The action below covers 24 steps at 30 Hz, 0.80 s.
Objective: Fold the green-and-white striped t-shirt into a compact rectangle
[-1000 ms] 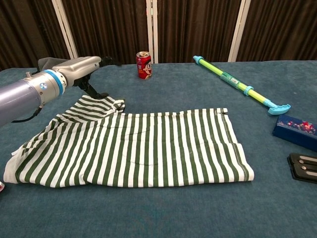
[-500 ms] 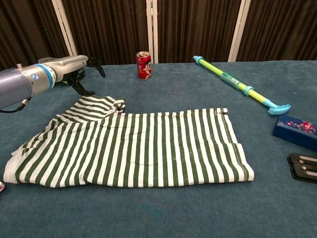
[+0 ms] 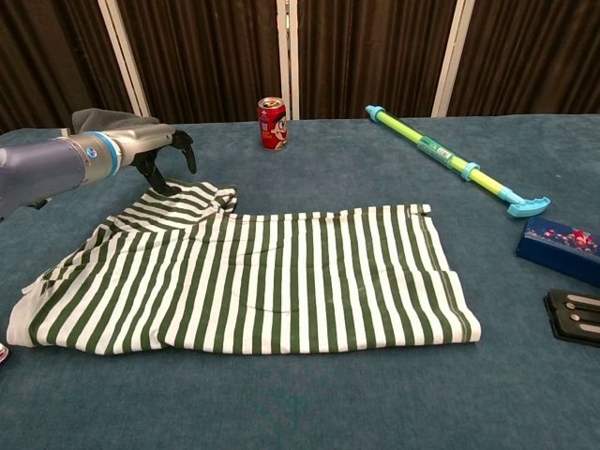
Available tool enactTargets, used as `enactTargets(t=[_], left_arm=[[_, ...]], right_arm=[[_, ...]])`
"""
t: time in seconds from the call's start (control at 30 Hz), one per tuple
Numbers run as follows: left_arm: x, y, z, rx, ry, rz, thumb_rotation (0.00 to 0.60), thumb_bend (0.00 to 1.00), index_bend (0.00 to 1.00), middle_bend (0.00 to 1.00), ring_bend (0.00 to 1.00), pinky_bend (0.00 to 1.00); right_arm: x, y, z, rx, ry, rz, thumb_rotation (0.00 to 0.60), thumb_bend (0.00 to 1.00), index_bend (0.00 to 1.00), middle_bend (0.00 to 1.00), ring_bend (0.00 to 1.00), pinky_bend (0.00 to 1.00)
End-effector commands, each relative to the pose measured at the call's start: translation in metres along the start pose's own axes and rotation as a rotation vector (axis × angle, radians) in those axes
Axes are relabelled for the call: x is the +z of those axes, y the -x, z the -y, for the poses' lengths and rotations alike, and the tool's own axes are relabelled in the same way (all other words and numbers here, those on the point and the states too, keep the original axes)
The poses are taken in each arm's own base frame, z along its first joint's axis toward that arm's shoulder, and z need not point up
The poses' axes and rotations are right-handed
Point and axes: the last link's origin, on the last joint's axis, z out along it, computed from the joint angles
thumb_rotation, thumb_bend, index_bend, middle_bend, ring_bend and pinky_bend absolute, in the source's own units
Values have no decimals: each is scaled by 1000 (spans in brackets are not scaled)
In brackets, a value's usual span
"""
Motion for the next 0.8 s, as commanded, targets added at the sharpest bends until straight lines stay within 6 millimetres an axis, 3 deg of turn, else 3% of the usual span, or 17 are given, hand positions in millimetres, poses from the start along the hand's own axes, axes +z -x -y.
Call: enactTargets(t=[0.03, 0.8], left_arm=[[4, 3, -7, 4, -2, 9, 600, 397, 346, 0, 0, 0], [8, 14, -4, -7, -45, 86, 600, 398, 387, 0, 0, 0]], right_arm=[[0, 0, -1, -1, 3, 0, 600, 0, 164, 0, 0, 0], [1, 1, -2, 0, 6, 3, 600, 0, 178, 0, 0, 0]])
